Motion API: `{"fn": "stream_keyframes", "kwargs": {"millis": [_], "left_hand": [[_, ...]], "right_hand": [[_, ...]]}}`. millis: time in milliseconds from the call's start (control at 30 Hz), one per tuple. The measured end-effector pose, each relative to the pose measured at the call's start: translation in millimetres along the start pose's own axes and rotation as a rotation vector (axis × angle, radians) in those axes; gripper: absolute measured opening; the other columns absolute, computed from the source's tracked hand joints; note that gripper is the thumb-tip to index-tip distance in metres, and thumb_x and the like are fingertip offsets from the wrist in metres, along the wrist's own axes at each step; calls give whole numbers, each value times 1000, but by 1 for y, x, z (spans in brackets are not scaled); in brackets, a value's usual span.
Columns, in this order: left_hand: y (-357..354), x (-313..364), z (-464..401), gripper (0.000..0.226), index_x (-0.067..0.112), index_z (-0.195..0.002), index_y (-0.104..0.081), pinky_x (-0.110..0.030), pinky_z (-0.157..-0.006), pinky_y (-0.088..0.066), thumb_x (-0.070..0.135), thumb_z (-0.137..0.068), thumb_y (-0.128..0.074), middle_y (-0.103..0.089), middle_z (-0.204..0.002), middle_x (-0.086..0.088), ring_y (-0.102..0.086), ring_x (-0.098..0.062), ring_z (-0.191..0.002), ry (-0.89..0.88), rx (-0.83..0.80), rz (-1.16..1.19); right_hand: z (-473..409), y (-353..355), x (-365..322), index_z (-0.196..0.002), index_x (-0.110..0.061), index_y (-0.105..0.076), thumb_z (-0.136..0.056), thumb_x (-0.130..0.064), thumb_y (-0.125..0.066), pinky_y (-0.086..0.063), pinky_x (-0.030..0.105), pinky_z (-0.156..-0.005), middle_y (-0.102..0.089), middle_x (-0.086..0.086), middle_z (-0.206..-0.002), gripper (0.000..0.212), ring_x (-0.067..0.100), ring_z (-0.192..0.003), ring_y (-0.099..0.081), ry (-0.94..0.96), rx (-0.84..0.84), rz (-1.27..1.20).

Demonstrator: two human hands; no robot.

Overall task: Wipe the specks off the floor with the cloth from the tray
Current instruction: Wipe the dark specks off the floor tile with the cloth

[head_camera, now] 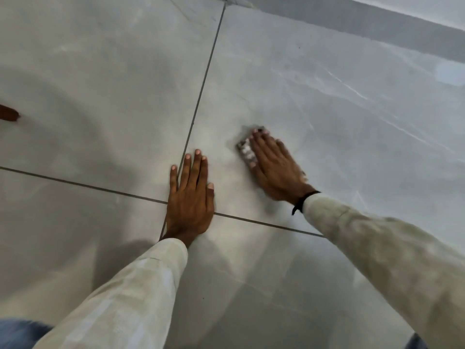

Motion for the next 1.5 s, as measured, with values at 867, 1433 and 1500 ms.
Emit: {"fn": "stream_keyframes", "kwargs": {"millis": [867, 1433, 1500], "left_hand": [[-7, -3, -1, 71, 10, -169, -9, -57, -134, -12, 31, -105, -31, -8, -180, -8, -9, -28, -167, -3, 67, -12], [-7, -2, -1, 68, 11, -169, -7, -57, -135, -9, 32, -107, -26, -5, -180, -8, -5, -27, -168, -3, 53, -4], [-6, -3, 0, 68, 10, -169, -8, -57, -134, -10, 31, -107, -27, -6, -180, -9, -6, -27, -168, -4, 52, -25]], "right_hand": [[71, -12, 50, -165, -11, -29, -111, -31, -36, -22, 50, -133, -24, 11, -176, 58, 26, -165, -19, -454, 236, -53], [11, 1, 14, -166, -11, -26, -111, -34, -35, -19, 50, -133, -21, 11, -177, 60, 27, -165, -17, -281, 168, -77], [13, -10, -25, -165, -11, -29, -111, -33, -35, -21, 50, -133, -25, 11, -176, 59, 27, -164, -20, -127, 140, -63]]}}
Point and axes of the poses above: each hand's wrist, its own z-axis away from the middle knuckle, its own y-axis out of the back of the hand, x = y × z, the point moved 8 cm from there along -z, towards the middle knuckle
